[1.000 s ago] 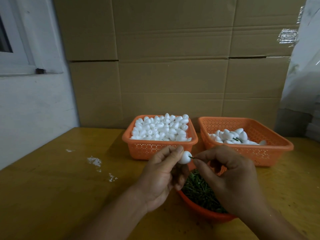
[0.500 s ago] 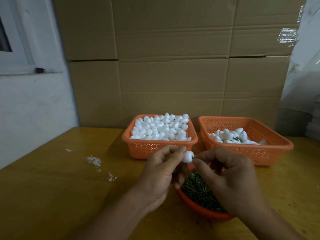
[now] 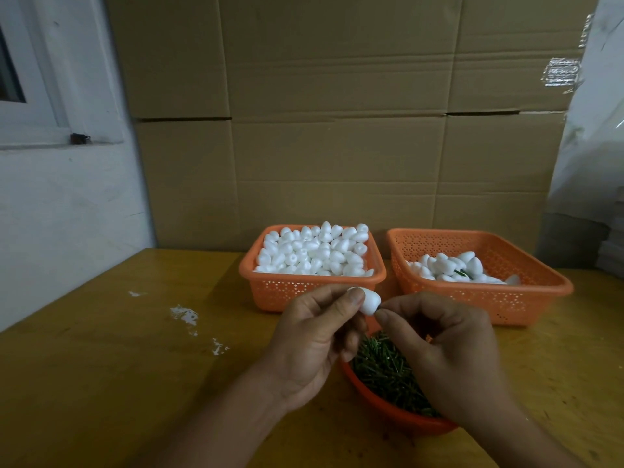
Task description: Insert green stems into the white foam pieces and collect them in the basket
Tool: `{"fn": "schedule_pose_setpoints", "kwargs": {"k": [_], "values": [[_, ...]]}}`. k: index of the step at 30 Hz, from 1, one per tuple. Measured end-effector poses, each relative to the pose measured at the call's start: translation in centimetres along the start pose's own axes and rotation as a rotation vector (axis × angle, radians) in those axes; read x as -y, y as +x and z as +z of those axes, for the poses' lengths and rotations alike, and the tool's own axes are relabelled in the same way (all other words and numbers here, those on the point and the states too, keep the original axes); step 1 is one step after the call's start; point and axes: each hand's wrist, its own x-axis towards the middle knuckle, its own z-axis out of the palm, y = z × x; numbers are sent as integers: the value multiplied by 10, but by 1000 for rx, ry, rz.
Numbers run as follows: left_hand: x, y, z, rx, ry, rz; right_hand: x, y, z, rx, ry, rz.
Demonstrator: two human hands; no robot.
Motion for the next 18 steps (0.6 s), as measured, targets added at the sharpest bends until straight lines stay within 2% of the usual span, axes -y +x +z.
{"fn": "schedule_pose_setpoints", "kwargs": {"k": [5,10,18], "values": [[2,0,0,-35,96,73,-2,0,2,4,-13,20],[-1,-1,-1,-59,231,153,-1,-1,4,25,73,15],[3,1,-1,-129,252,185,-1,-3,5,90,43,60]]}}
